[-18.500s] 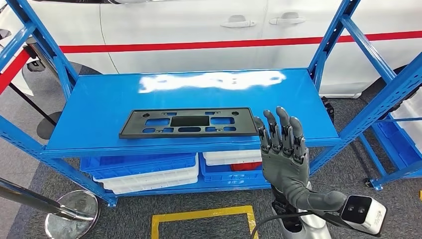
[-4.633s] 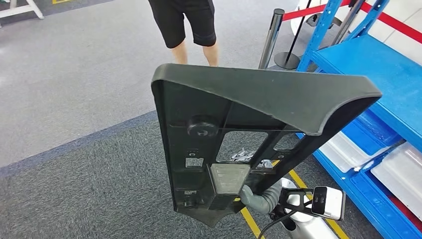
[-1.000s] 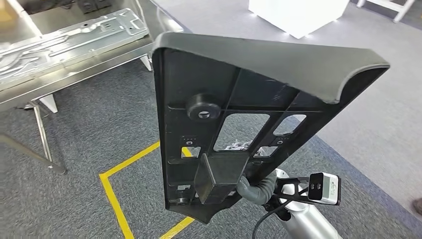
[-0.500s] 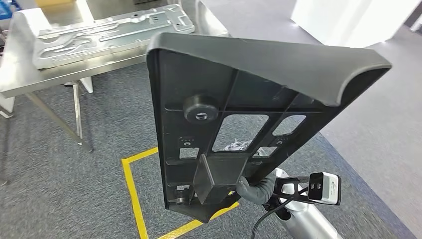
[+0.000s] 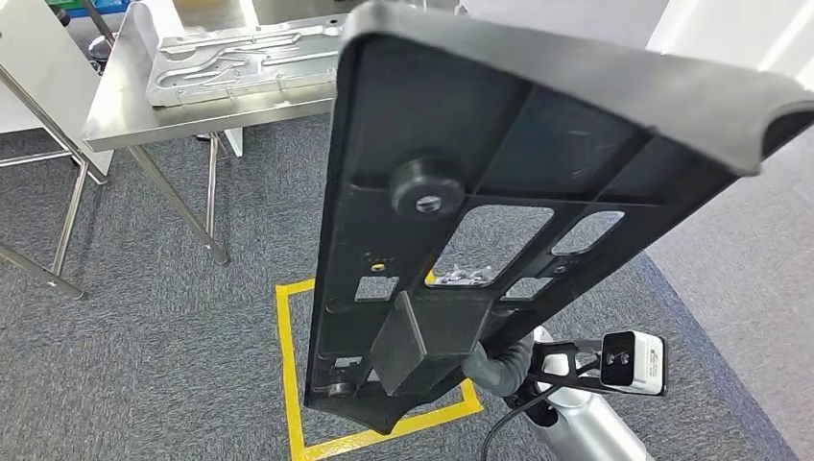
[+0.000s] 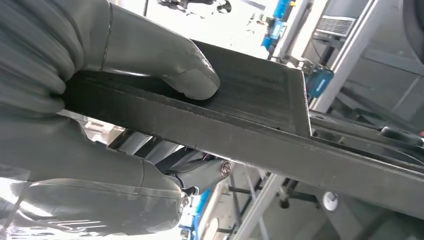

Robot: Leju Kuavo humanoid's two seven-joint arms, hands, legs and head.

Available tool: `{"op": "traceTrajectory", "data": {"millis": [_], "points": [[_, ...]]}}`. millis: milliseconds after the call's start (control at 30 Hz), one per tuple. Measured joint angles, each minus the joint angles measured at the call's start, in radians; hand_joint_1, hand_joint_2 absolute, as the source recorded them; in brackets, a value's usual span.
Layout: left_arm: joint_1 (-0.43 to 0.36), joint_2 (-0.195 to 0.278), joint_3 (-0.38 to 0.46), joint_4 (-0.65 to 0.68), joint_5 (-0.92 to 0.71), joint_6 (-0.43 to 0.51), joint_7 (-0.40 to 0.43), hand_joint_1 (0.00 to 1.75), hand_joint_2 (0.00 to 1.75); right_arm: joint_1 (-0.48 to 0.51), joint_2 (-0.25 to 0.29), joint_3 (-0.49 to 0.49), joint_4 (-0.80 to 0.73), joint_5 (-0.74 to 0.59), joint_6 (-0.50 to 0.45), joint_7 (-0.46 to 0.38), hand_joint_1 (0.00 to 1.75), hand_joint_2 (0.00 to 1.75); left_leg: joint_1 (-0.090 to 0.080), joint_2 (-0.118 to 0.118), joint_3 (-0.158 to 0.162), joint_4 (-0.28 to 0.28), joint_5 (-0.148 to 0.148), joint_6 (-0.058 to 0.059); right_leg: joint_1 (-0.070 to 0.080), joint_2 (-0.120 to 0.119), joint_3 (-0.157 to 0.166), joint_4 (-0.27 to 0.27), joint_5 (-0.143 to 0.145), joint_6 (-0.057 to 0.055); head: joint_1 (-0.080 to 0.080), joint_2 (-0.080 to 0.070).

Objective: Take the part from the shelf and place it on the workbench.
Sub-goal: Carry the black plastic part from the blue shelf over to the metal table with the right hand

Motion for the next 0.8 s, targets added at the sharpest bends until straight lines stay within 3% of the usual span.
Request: {"op": "traceTrajectory", "data": {"millis": [67, 167, 233, 267, 333, 367, 400, 433, 467, 500, 567, 600, 733, 800], "points": [[-0.001, 0.002, 0.0, 0.0, 0.002, -0.003, -0.009, 0.0, 1.75, -0.002, 0.003, 0.0, -0.005, -0.003, 0.004, -0.001, 1.75, 1.75, -0.006, 0.008, 0.056, -0.105, 0.034, 0.012, 0.003, -0.005, 0.005, 0.0, -0.004, 0.008, 0.0, 0.0], [-0.001, 0.004, 0.0, 0.0, 0.009, -0.004, -0.02, 0.0, 1.75, -0.006, 0.003, 0.0, -0.006, -0.011, 0.008, -0.003, 1.75, 1.75, -0.011, 0.005, 0.064, -0.123, 0.033, 0.031, 0.003, -0.006, 0.006, -0.002, -0.006, 0.025, 0.0, 0.0], [-0.001, 0.003, 0.001, 0.0, 0.012, -0.004, -0.025, 0.0, 1.75, -0.014, 0.003, 0.0, -0.004, -0.015, 0.013, -0.003, 1.75, 1.75, -0.008, 0.001, 0.072, -0.133, 0.035, 0.044, 0.002, 0.01, -0.001, 0.024, -0.025, 0.035, 0.0, 0.0], [-0.003, 0.003, 0.001, 0.0, 0.012, -0.004, -0.028, 0.0, 1.75, -0.017, 0.002, 0.0, -0.003, -0.017, 0.015, -0.003, 1.75, 1.75, -0.005, -0.001, 0.077, -0.138, 0.037, 0.049, 0.001, 0.023, -0.021, 0.068, -0.048, 0.038, 0.0, 0.0], [-0.007, 0.003, 0.0, 0.0, 0.012, -0.004, -0.032, 0.0, 1.75, -0.02, 0.002, 0.0, 0.001, -0.019, 0.018, -0.004, 1.75, 1.75, -0.007, -0.005, 0.08, -0.139, 0.034, 0.057, 0.0, 0.045, -0.093, 0.204, -0.108, 0.041, 0.0, 0.0], [-0.007, 0.003, 0.0, 0.0, 0.012, -0.004, -0.033, 0.0, 1.75, -0.02, 0.002, 0.0, 0.004, -0.02, 0.018, -0.004, 1.75, 1.75, -0.007, -0.008, 0.08, -0.138, 0.032, 0.058, 0.0, 0.048, -0.13, 0.266, -0.125, 0.042, 0.0, 0.0], [-0.007, 0.003, 0.0, 0.0, 0.012, -0.004, -0.035, 0.0, 1.75, -0.02, 0.002, 0.0, 0.006, -0.02, 0.017, -0.004, 1.75, 1.75, -0.008, -0.012, 0.082, -0.138, 0.029, 0.059, 0.0, 0.05, -0.152, 0.296, -0.123, 0.042, 0.0, 0.0], [-0.006, 0.003, 0.001, 0.0, 0.012, -0.004, -0.036, 0.0, 1.75, -0.02, 0.002, 0.0, 0.008, -0.021, 0.015, -0.004, 1.75, 1.75, -0.008, -0.017, 0.086, -0.137, 0.026, 0.058, 0.0, 0.05, -0.154, 0.285, -0.1, 0.041, 0.0, 0.0], [-0.006, 0.003, 0.001, 0.0, 0.012, -0.004, -0.037, 0.0, 1.75, -0.021, 0.002, 0.0, 0.009, -0.022, 0.014, -0.004, 1.75, 1.75, -0.008, -0.021, 0.091, -0.137, 0.023, 0.057, 0.0, 0.05, -0.135, 0.233, -0.06, 0.039, 0.0, 0.0], [-0.006, 0.003, 0.001, 0.0, 0.012, -0.005, -0.038, 0.0, 1.75, -0.022, 0.002, 0.0, 0.01, -0.023, 0.013, -0.004, 1.75, 1.75, -0.008, -0.025, 0.097, -0.136, 0.019, 0.054, 0.001, 0.052, -0.103, 0.157, -0.016, 0.035, 0.0, 0.0], [-0.007, 0.002, 0.0, 0.0, 0.012, -0.006, -0.04, 0.0, 1.75, -0.027, 0.002, 0.0, 0.01, -0.024, 0.012, -0.004, 1.75, 1.75, -0.012, -0.031, 0.101, -0.131, 0.01, 0.046, 0.004, 0.058, -0.049, 0.035, 0.03, 0.028, 0.0, 0.0], [-0.006, 0.002, 0.0, 0.0, 0.012, -0.007, -0.041, 0.0, 1.75, -0.029, 0.001, 0.0, 0.011, -0.024, 0.011, -0.004, 1.75, 1.75, -0.013, -0.033, 0.1, -0.13, 0.007, 0.041, 0.006, 0.06, -0.038, 0.009, 0.032, 0.024, 0.0, 0.0], [-0.006, 0.003, 0.001, 0.0, 0.011, -0.007, -0.044, 0.0, 1.75, -0.035, 0.001, 0.0, 0.011, -0.028, 0.005, -0.004, 1.75, 1.75, -0.011, -0.029, 0.1, -0.112, -0.012, 0.018, 0.003, 0.057, -0.022, -0.007, 0.023, 0.003, 0.0, 0.0], [-0.007, 0.004, 0.0, 0.0, 0.009, -0.009, -0.046, 0.0, 1.75, -0.038, 0.0, 0.0, 0.011, -0.031, 0.001, -0.004, 1.75, 1.75, -0.007, -0.019, 0.055, -0.018, -0.053, 0.008, 0.0, 0.051, -0.007, -0.013, 0.017, -0.006, 0.0, 0.0]]}}
